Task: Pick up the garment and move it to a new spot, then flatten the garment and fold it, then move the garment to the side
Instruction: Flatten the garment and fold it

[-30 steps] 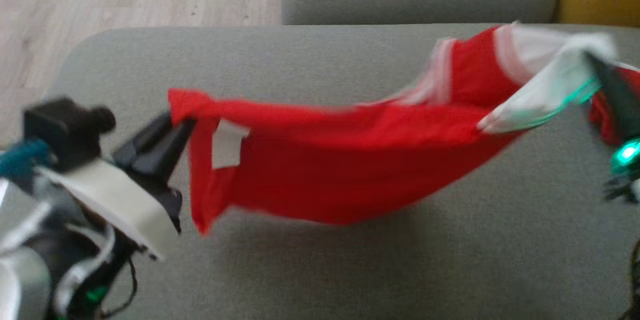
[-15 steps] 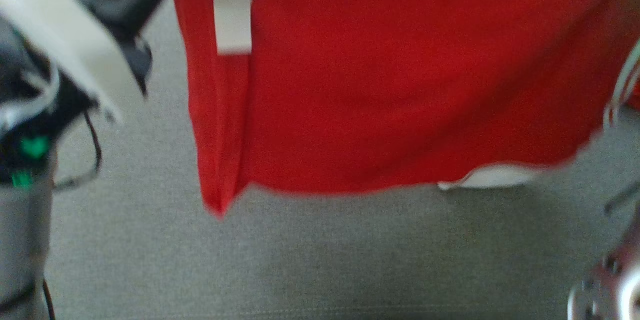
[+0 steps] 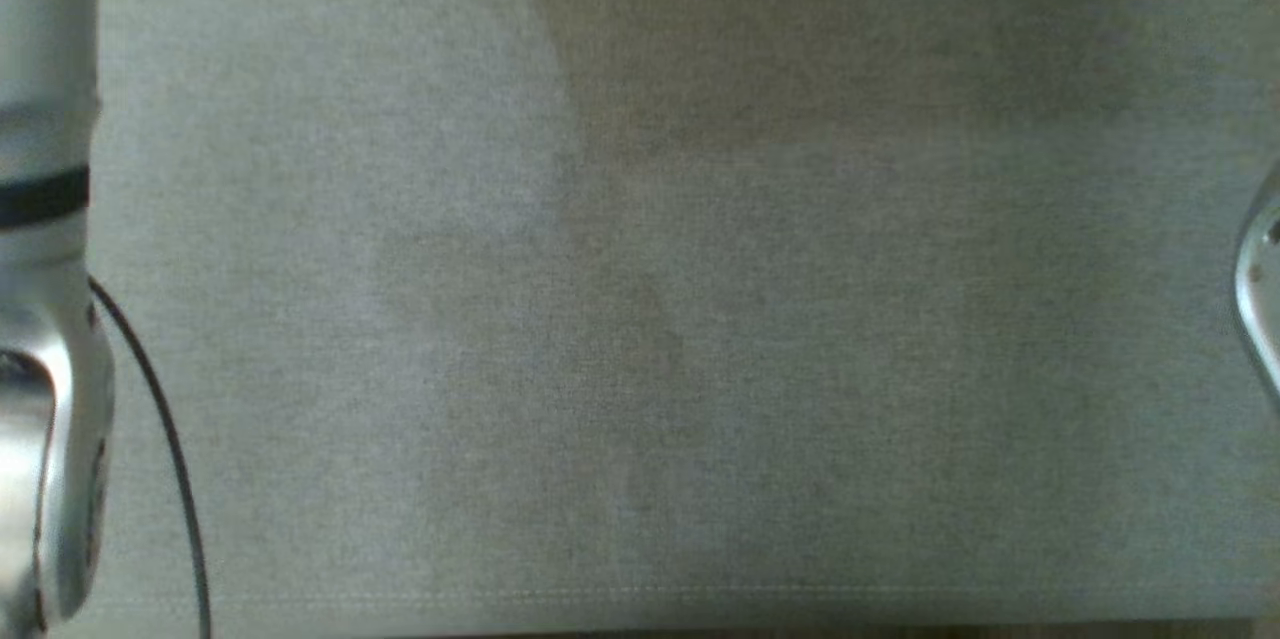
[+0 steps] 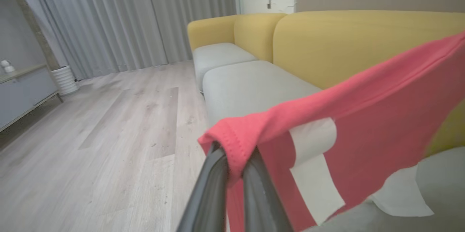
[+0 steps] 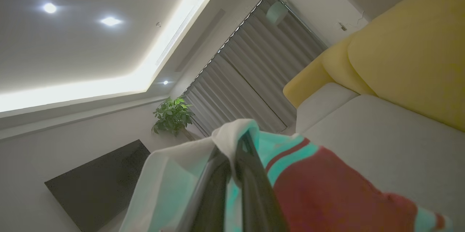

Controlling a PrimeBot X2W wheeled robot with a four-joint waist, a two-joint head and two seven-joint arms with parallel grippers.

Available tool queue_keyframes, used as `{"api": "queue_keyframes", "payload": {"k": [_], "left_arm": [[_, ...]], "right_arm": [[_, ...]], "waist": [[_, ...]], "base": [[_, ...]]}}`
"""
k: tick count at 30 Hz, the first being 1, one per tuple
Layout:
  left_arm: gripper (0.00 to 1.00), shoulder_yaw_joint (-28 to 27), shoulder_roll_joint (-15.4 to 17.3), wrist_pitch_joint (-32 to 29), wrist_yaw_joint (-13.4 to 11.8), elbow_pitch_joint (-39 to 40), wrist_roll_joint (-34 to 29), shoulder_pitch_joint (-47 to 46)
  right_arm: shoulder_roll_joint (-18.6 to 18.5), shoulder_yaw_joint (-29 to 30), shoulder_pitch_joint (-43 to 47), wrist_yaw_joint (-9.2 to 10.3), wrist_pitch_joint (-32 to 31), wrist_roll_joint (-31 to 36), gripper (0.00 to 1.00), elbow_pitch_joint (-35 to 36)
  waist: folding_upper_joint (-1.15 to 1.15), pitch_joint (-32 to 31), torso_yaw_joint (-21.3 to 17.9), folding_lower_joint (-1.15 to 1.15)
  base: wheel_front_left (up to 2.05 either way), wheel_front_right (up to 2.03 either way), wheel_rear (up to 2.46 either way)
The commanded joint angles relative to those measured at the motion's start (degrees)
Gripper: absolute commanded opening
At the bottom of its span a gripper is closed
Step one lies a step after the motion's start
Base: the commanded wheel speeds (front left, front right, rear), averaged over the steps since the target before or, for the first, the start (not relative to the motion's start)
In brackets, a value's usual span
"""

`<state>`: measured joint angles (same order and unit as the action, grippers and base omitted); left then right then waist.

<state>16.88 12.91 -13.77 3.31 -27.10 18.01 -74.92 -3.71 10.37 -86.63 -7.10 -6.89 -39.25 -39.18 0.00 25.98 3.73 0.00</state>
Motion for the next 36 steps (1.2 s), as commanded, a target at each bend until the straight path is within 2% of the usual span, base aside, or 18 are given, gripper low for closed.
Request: {"api": "queue_keyframes", "payload": {"k": [1, 5, 10, 14, 19, 23, 24, 25, 27, 28, 29, 33, 36], "left_arm": [[0.00, -1.05, 2.36, 2.12, -0.32, -0.69, -0.79, -2.87], [0.00, -0.03, 1.45, 8.73, 1.21, -9.64, -0.54, -1.47], [0.00, 4.71, 1.98, 12.41, 3.59, -14.37, 0.39, 9.48], [0.00, 7.71, 4.10, 12.42, 4.06, -12.18, 3.37, 22.22], [0.00, 9.39, 7.87, 10.43, 3.98, -3.33, 6.92, 39.15], [0.00, 10.63, 9.85, 7.18, 1.00, 6.36, 8.06, 52.87], [0.00, 10.63, 9.85, 7.18, 1.00, 6.36, 8.06, 52.87], [0.00, 11.00, 10.27, 6.16, 0.02, 9.02, 8.35, 56.32], [0.00, 11.19, 10.80, 4.28, -2.37, 14.58, 9.48, 63.08], [0.00, 11.31, 11.29, 2.40, -4.85, 20.64, 10.68, 69.50], [0.00, 11.13, 11.24, 1.58, -6.08, 23.78, 11.77, 72.60], [0.00, 10.45, 12.57, -1.40, -10.26, 35.01, 13.73, 81.19], [0.00, 9.72, 13.09, -3.27, -11.17, 40.59, 15.31, 82.50]], "right_arm": [[0.83, -1.42, -2.10, -0.39, 1.58, -0.91, 0.00, -0.10], [0.83, -4.36, 2.07, -0.39, 7.42, -2.92, 0.00, -4.16], [0.83, -9.97, 20.93, -0.39, 9.11, -7.56, 0.00, -1.04], [0.83, -12.07, 39.49, -0.39, 8.96, -9.38, 0.00, 5.34], [0.83, -11.65, 61.84, -0.39, 7.62, -10.50, 0.00, 16.38], [0.83, -10.08, 77.93, -0.39, 5.33, -10.40, 0.00, 24.86], [0.83, -10.08, 77.93, -0.39, 5.33, -10.40, 0.00, 24.86], [0.83, -9.63, 81.79, -0.39, 4.70, -9.99, 0.00, 26.84], [0.83, -9.15, 89.08, -0.39, 3.20, -9.93, 0.00, 30.86], [0.83, -8.30, 95.81, -0.39, 2.25, -9.72, 0.00, 35.22], [0.83, -7.94, 98.85, -0.39, 1.76, -10.07, 0.00, 37.39], [0.83, -5.83, 106.85, -0.39, 0.62, -11.55, 0.00, 45.71], [0.83, -4.05, 107.33, -0.39, -0.86, -13.01, 0.00, 49.05]], "waist": [[0.00, 3.13, -0.18, 0.00], [0.00, 3.85, -1.06, 0.00], [0.00, 0.14, -2.48, 0.00], [0.00, -4.33, -3.24, 0.00], [0.00, -11.07, -3.14, 0.00], [0.00, -16.27, -2.44, 0.00], [0.00, -16.27, -2.44, 0.00], [0.00, -17.37, -2.31, 0.00], [0.00, -19.08, -2.09, 0.00], [0.00, -19.95, -1.73, 0.00], [0.00, -20.10, -1.56, 0.00], [0.00, -19.40, -0.87, 0.00], [0.00, -17.93, -0.37, 0.00]], "base": [[0.00, 0.00, 0.00], [0.00, 0.00, 0.00], [0.00, 0.00, 0.00], [0.00, 0.00, 0.00], [0.00, 0.00, 0.00], [0.00, 0.00, 0.00], [0.00, 0.00, 0.00], [0.00, 0.00, 0.00], [0.00, 0.00, 0.00], [0.00, 0.00, 0.00], [0.00, 0.00, 0.00], [0.00, 0.00, 0.00], [0.00, 0.00, 0.00]]}}
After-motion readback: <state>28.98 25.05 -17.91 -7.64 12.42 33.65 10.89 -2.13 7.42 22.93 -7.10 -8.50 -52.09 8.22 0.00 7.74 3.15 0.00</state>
